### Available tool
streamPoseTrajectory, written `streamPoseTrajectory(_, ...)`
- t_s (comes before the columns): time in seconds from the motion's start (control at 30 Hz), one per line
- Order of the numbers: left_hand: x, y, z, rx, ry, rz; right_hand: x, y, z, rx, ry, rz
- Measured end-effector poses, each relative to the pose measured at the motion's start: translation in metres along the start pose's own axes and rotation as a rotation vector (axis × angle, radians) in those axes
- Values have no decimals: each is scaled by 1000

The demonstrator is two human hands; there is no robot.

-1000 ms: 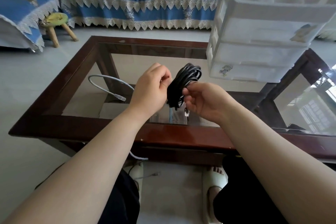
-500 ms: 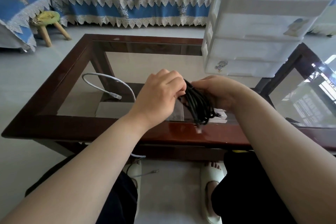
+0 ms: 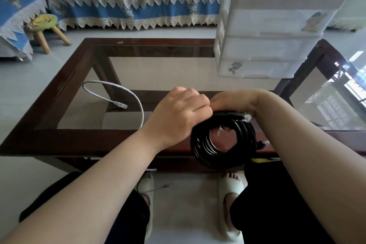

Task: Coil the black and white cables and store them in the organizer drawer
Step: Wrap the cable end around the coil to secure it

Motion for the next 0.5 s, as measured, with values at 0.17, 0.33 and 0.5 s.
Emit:
streamPoseTrajectory(0.17,-14,-4,-1,-42,36,-50,-6,5,-3,70,134,-24)
streamPoseTrajectory(0.33,7,-1,2,-91,100,277,-4,2,5,12,-169,128)
streamPoseTrajectory(0.5,33,11,4,-44,49,596,5,-2,11,-267,-389,271)
Point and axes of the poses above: each hand's wrist, its own y-axis away from the middle knuckle, its own z-axis out of the back of the hand, x = y × z, the point moved 5 cm from there along -y, towards the middle knuckle, and after that the axes turned 10 degrees about -z, right-handed, at the moved point
